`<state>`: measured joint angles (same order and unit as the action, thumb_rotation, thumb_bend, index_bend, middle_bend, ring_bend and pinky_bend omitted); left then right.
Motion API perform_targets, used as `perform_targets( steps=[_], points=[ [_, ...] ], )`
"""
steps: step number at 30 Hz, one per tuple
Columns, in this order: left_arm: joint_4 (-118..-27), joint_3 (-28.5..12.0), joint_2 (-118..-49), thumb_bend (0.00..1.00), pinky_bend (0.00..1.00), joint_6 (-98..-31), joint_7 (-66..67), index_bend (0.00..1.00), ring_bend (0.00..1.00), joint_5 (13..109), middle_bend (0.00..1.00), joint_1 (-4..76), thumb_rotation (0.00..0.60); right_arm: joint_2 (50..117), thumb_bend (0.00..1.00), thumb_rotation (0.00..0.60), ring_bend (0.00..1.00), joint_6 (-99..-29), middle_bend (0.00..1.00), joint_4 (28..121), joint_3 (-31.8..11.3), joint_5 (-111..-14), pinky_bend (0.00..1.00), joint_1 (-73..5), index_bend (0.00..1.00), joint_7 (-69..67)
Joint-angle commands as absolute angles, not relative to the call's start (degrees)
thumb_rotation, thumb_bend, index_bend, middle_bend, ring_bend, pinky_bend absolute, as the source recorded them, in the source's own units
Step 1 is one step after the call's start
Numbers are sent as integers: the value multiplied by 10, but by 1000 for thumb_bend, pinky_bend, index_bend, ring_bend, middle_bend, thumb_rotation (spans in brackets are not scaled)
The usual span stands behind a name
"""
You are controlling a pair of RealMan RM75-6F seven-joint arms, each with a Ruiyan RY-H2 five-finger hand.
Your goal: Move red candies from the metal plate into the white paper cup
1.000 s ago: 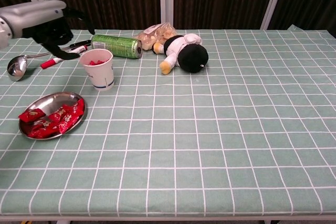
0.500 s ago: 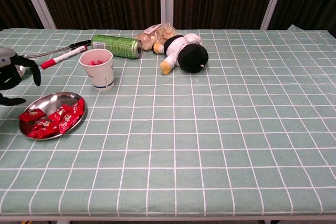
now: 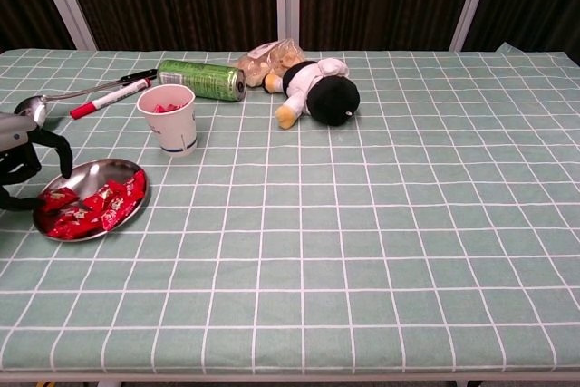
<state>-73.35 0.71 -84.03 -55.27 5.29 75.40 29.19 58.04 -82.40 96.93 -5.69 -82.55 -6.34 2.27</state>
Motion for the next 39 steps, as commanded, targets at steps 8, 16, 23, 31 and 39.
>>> perform_targets(
  steps=[8,16,23,31,39],
  points=[
    [-721,5,-851,283,1000,-538,63,488,879,752,953,294,600,580,86,600,69,-826,275,971,-57,-823,268,-62,33,25],
    [-712,2,-857,283,1000,-522,60,478,879,749,953,299,600,580,86,600,69,-823,275,970,-58,-821,268,-63,33,24],
    [-705,-2,-863,286,1000,-516,51,521,880,752,955,302,600,580,86,600,69,-822,276,969,-58,-820,268,-63,33,24],
    [-682,-7,-877,406,1000,-527,18,651,892,768,975,302,600,580,85,600,69,-823,276,970,-58,-820,268,-63,33,24],
    [-729,-32,-844,420,1000,-564,-14,657,893,787,976,306,600,579,85,600,69,-825,276,969,-57,-821,269,-62,33,22]
  ],
)
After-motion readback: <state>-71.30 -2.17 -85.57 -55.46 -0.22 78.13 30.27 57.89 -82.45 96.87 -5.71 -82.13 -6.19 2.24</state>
